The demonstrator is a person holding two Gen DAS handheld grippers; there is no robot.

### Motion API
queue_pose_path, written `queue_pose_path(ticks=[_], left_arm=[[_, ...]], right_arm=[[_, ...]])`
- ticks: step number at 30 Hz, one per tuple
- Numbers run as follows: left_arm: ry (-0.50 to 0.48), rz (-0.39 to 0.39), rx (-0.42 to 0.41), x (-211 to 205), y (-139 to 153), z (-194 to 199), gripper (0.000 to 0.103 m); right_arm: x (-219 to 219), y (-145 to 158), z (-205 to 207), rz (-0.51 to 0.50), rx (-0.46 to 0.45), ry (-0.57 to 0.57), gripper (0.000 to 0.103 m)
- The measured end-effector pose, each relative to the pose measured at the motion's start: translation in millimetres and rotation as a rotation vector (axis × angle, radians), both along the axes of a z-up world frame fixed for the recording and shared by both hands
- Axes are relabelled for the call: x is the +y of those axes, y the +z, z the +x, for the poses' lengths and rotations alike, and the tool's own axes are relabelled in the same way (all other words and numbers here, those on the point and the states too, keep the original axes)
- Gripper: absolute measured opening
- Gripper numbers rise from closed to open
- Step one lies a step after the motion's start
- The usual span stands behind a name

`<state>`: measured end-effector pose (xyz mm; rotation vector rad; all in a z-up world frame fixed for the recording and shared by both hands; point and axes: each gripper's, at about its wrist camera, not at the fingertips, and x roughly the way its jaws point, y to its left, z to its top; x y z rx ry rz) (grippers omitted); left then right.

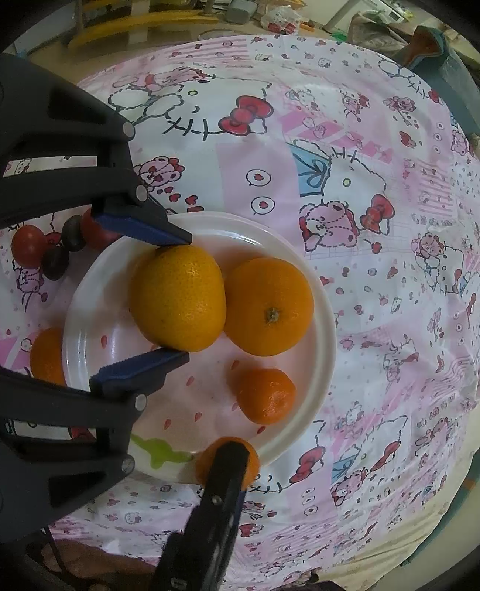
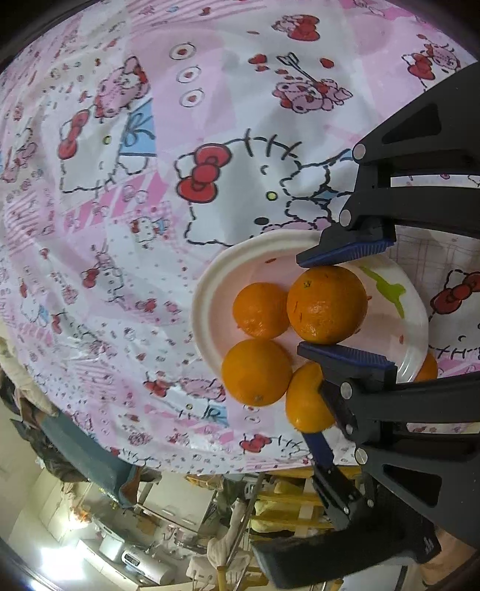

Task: Organize fruits
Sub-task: 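Place the large orange on the plate with the left tool while the right places the mandarin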

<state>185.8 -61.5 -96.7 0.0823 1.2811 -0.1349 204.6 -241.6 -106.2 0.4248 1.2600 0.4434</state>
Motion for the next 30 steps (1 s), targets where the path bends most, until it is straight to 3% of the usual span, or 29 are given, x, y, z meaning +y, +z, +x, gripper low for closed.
queue_pose_path(ticks=[18, 20, 22, 24, 27, 30], left_arm=[[-0.011, 0.005, 0.000, -0.8, -0.6, -1.2, 0.057], [-0.011, 0.014, 0.002, -1.0, -0.7, -1.2, 0.063], [-0.005, 0.003, -0.006, 0.4, 1.4, -2.0, 0.081], [-0.005, -0.009, -0.024, 1.1, 5.4, -3.4, 0.083], [-0.017, 0.003, -0.036, 0.4, 8.3, -4.8, 0.083], [-0.012, 0.001, -0.047, 2.7, 10.5, -6.7, 0.083]], right_arm=[[-6.0, -5.5, -0.5, 0.016, 0.027, -0.032, 0.046], [-8.1, -5.4, -0.1, 0.022, 0.031, -0.041, 0.046], [-10.1, -4.9, 0.4, 0.024, 0.035, -0.044, 0.046], [-11.1, -3.9, 0.8, 0.027, 0.033, -0.049, 0.048], [-14.7, 0.5, 0.9, 0.062, 0.021, -0.063, 0.061], [-17.0, 7.3, 1.1, 0.054, -0.003, -0.073, 0.062]])
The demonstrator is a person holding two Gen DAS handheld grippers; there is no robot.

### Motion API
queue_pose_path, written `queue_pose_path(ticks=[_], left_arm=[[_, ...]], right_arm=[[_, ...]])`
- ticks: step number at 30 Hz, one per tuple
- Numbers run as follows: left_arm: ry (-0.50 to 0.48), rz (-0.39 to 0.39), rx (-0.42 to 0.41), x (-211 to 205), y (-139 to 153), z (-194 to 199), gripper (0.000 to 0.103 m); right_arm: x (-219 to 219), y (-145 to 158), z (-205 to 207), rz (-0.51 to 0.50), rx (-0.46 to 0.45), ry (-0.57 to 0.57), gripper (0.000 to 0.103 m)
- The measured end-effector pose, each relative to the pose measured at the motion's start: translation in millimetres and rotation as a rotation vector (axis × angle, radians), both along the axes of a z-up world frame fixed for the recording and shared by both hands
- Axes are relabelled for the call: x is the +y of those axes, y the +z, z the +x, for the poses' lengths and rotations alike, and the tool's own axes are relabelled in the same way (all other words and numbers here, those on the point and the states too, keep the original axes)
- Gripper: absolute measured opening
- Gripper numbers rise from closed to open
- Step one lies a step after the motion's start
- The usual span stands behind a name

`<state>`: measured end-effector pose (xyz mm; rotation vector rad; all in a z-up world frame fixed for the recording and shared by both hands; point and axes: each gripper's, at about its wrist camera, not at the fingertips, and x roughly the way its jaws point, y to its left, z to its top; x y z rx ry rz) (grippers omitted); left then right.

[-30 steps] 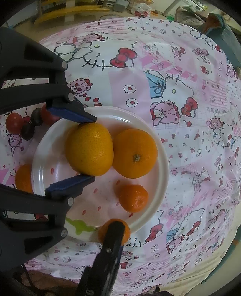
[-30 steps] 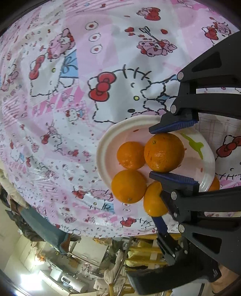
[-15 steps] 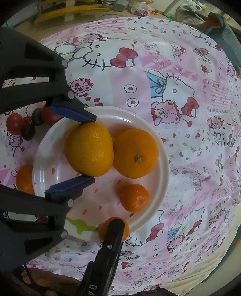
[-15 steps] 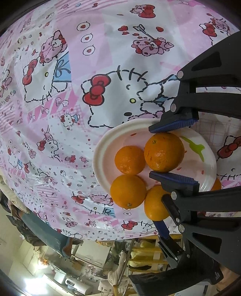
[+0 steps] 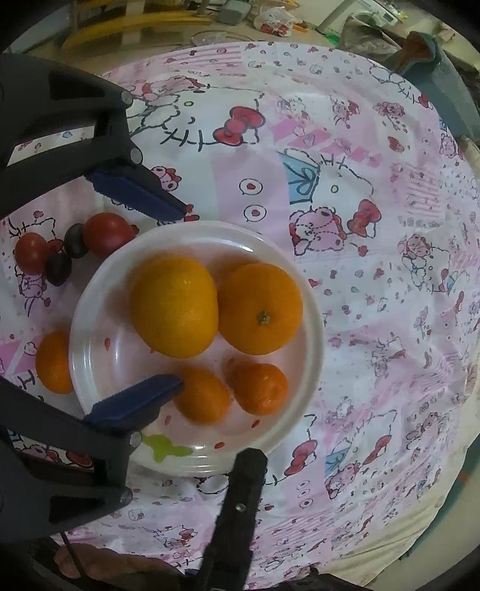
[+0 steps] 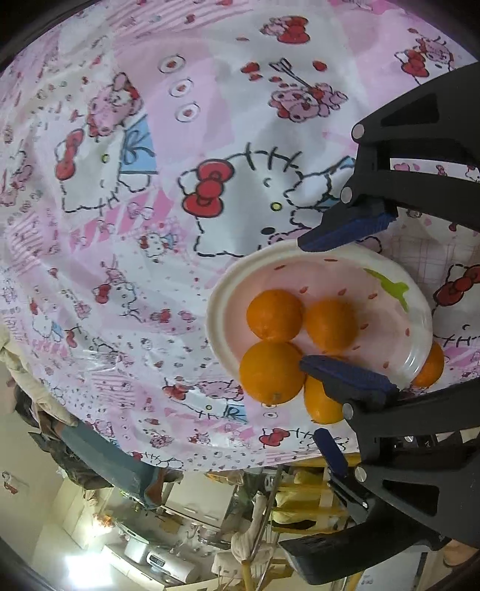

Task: Organize fruits
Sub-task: 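Place the large orange on the plate with the left tool while the right places the mandarin, then open both tools and withdraw them from the plate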

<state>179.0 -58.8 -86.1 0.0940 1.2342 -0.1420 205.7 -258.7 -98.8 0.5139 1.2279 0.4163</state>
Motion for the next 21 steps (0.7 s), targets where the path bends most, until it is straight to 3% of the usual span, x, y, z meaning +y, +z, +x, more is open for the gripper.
queue_pose_path(ticks=[21], left_arm=[[0.078, -0.039, -0.065, 29.6, 22.4, -16.2, 0.083]], right_arm=[[-3.8, 44.9, -24.2, -0.022, -0.100, -0.029, 0.062]])
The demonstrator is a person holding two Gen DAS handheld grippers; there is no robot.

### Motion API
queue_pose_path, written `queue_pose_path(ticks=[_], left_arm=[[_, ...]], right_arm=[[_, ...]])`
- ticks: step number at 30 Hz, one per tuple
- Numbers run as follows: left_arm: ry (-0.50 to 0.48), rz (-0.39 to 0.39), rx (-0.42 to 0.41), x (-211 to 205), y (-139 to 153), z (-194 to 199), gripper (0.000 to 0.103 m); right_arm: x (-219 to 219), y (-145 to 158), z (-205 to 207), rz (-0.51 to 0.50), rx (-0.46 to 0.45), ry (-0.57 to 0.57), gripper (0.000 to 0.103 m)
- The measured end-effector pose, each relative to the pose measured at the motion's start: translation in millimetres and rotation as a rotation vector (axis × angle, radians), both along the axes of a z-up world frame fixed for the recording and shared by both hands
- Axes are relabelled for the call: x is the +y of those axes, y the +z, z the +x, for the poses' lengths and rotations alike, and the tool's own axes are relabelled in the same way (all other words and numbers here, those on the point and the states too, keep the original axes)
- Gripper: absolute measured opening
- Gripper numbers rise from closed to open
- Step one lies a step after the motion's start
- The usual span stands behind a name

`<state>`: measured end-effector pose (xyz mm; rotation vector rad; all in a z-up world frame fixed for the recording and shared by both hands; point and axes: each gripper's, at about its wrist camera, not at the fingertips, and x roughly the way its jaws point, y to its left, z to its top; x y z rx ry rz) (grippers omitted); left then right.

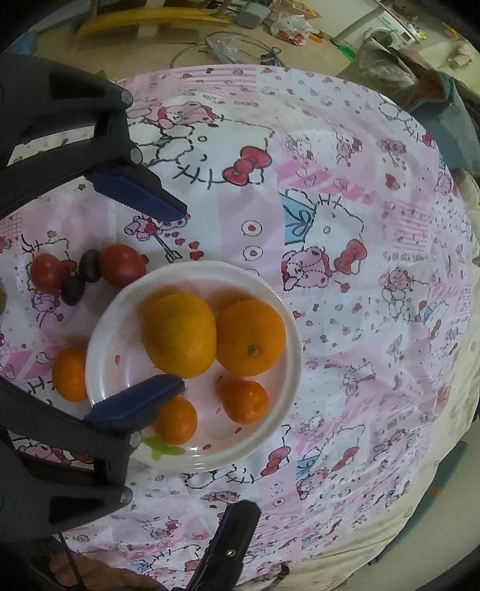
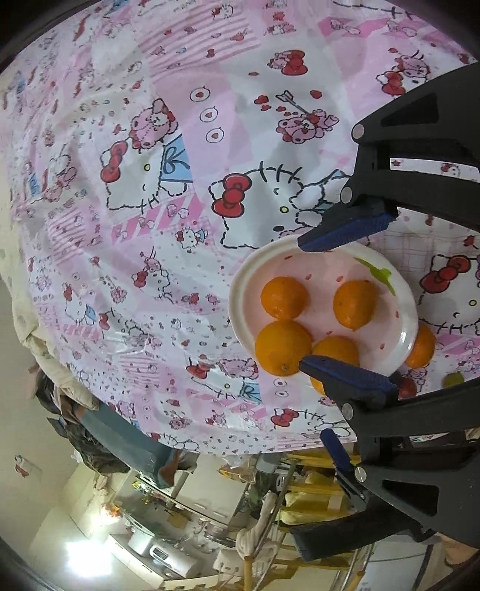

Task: Organize fruits
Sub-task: 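Open both tools and withdraw them from the plate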

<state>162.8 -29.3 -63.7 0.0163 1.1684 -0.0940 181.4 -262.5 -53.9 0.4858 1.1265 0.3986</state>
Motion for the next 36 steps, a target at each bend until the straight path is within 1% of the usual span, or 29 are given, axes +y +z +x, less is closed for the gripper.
queue_pose_path(ticks=[8, 15, 17, 20, 24, 32, 36], left_arm=[[0.023, 0.001, -0.023, 13.0, 10.6, -11.4, 0.083], [0.044, 0.000, -0.047, 28.2, 21.6, -24.1, 0.083], [0.058, -0.002, -0.041, 34.0, 22.6, -27.4, 0.083], [0.076, -0.016, -0.037, 41.8, 24.1, -32.7, 0.083], [0.093, -0.007, -0.032, 50.2, 24.4, -40.8, 0.083], [0.141, -0.006, 0.004, 67.4, 19.3, -50.7, 0.083], [0.174, 0.005, 0.015, 75.8, 14.5, -50.0, 0.083]], right_arm=[[7.3, 19.5, -23.5, 0.000, -0.042, 0.021, 0.062], [5.3, 24.3, -47.2, -0.002, -0.050, 0.011, 0.062], [6.1, 25.1, -55.4, 0.000, -0.051, 0.011, 0.062], [8.0, 24.6, -67.3, 0.004, -0.047, 0.011, 0.062], [11.2, 20.8, -80.8, 0.009, -0.034, 0.011, 0.062], [23.0, 11.1, -99.1, -0.030, -0.021, 0.015, 0.062], [29.0, 0.4, -101.0, -0.044, 0.012, 0.024, 0.062]])
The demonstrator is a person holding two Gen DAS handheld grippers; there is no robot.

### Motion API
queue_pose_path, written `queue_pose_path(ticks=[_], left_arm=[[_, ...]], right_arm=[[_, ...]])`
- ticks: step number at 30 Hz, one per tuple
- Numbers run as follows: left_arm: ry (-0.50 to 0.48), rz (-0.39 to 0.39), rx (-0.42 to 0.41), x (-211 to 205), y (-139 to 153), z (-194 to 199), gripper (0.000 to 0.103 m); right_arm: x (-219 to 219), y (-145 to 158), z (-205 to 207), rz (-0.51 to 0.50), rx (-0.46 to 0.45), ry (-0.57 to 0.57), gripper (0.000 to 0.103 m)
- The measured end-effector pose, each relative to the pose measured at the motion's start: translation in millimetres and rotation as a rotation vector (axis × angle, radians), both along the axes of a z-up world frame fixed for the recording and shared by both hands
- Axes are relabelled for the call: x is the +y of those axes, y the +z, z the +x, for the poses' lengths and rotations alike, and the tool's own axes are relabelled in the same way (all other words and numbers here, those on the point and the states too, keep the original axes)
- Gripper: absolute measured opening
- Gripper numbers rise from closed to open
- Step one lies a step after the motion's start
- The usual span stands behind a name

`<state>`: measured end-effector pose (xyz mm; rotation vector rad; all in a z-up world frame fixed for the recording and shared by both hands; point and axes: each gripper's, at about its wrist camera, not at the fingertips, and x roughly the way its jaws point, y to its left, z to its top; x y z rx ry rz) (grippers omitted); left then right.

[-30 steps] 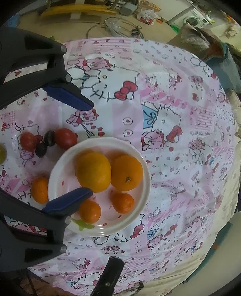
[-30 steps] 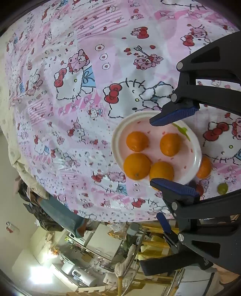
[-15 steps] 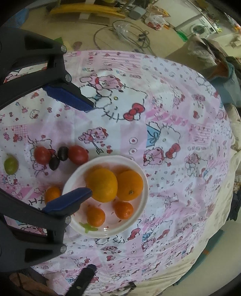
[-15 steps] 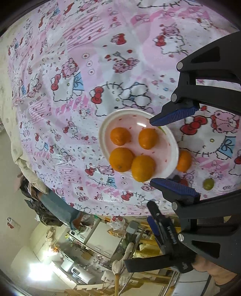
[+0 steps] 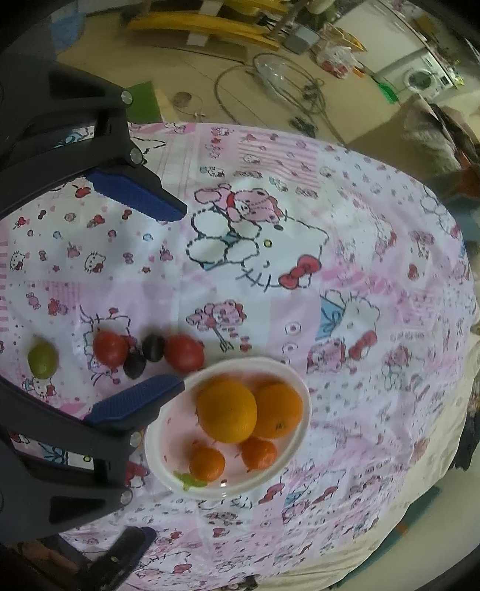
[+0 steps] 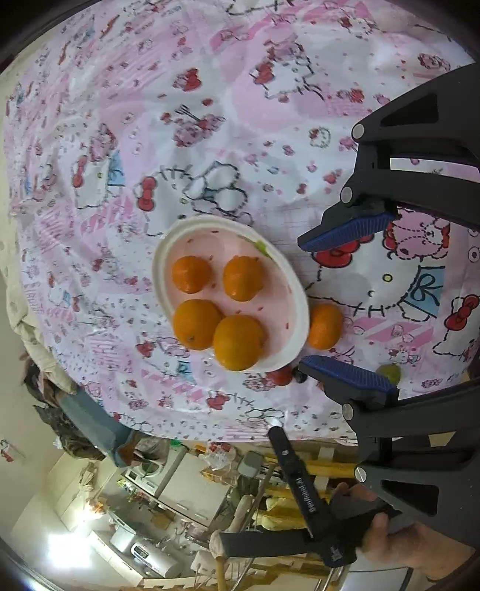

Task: Organize fruits
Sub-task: 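Open both tools and withdraw them from the plate, then grasp a dark grape with the left tool while the right tool grasps a mandarin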

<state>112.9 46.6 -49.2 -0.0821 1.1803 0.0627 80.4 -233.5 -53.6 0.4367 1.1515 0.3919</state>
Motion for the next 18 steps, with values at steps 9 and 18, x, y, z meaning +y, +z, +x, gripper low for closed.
queue_pose_path(ticks=[9, 18], left_arm=[[0.075, 0.015, 0.076, 14.9, -22.3, 7.4, 0.083], [-0.022, -0.021, 0.152, -11.9, -49.1, 17.9, 0.067]], right_arm=[[4.2, -8.0, 4.2, 0.019, 0.028, 0.004, 0.062], [4.8, -19.7, 11.1, 0.052, 0.077, 0.000, 0.062]])
